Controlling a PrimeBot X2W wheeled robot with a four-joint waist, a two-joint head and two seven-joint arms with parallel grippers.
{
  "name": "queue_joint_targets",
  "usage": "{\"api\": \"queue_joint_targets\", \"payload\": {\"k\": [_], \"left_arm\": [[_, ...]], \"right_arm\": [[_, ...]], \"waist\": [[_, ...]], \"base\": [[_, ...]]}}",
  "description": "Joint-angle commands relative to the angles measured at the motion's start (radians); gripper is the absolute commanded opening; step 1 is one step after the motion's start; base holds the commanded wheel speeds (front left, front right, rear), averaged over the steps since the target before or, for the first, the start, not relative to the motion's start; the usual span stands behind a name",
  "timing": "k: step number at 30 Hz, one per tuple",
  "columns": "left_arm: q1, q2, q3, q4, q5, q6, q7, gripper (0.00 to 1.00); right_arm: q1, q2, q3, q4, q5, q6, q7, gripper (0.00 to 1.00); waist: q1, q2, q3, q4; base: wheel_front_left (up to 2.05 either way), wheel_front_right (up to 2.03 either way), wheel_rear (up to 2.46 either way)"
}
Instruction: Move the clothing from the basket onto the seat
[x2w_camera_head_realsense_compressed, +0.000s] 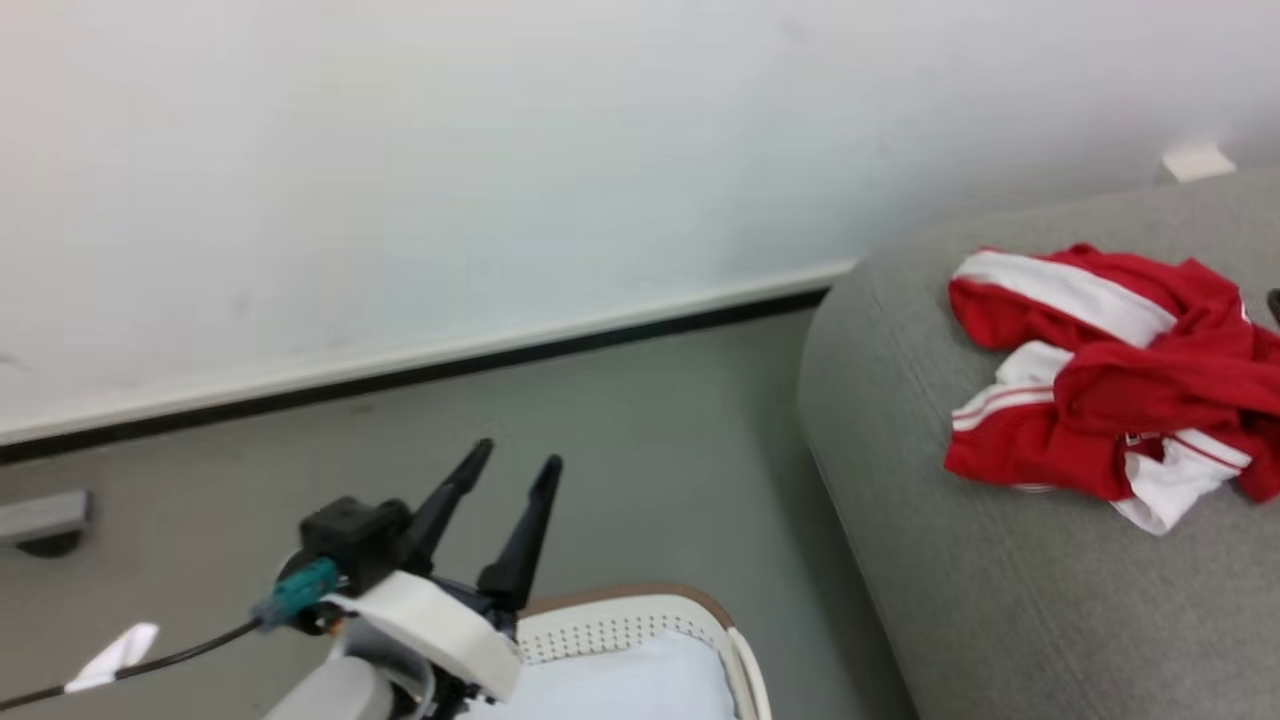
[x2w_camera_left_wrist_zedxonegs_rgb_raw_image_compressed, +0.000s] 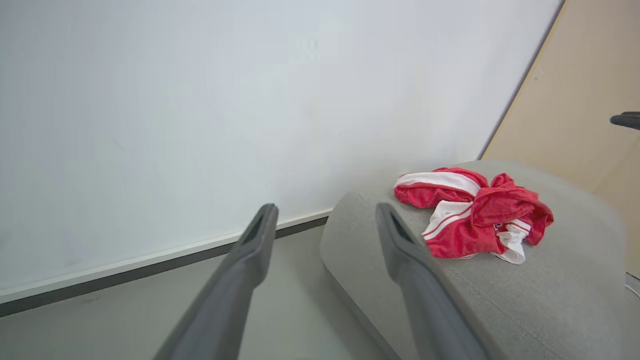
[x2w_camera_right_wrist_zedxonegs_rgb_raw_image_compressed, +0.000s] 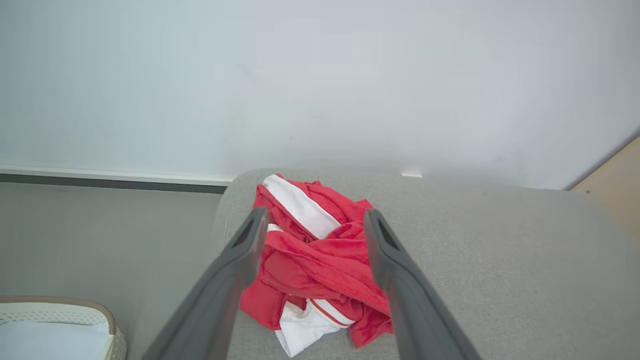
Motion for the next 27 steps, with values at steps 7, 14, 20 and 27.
{"api": "queue_joint_targets", "payload": {"k": [7, 14, 20, 27], "left_arm": [[0.12, -0.003, 0.192, -0.028, 0.037, 0.037, 0.0, 1.0], [0.238, -0.059, 0.359, -0.017, 0.077, 0.016, 0.0, 1.0], [0.315, -0.142, 0.503, 0.002, 0.186, -0.044, 0.0, 1.0], [0.369, -0.245, 0.618, 0.038, 0.334, -0.128, 0.0, 1.0]], "right_arm": [[0.179, 0.1, -0.062, -0.155, -0.06, -0.003, -0.218, 1.0], [0.374, 0.335, -0.178, -0.162, -0.185, -0.002, -0.477, 1.0], [0.487, 0.484, -0.167, -0.096, -0.271, -0.002, -0.673, 1.0], [0.516, 0.546, -0.101, -0.004, -0.315, -0.003, -0.737, 1.0]], "waist": [[0.0004, 0.0, -0.088, 0.12], [0.0004, 0.0, -0.094, 0.175], [0.0004, 0.0, -0.087, 0.197], [0.0004, 0.0, -0.088, 0.2]], "base": [[0.0, 0.0, 0.0], [0.0, 0.0, 0.0], [0.0, 0.0, 0.0], [0.0, 0.0, 0.0]]}}
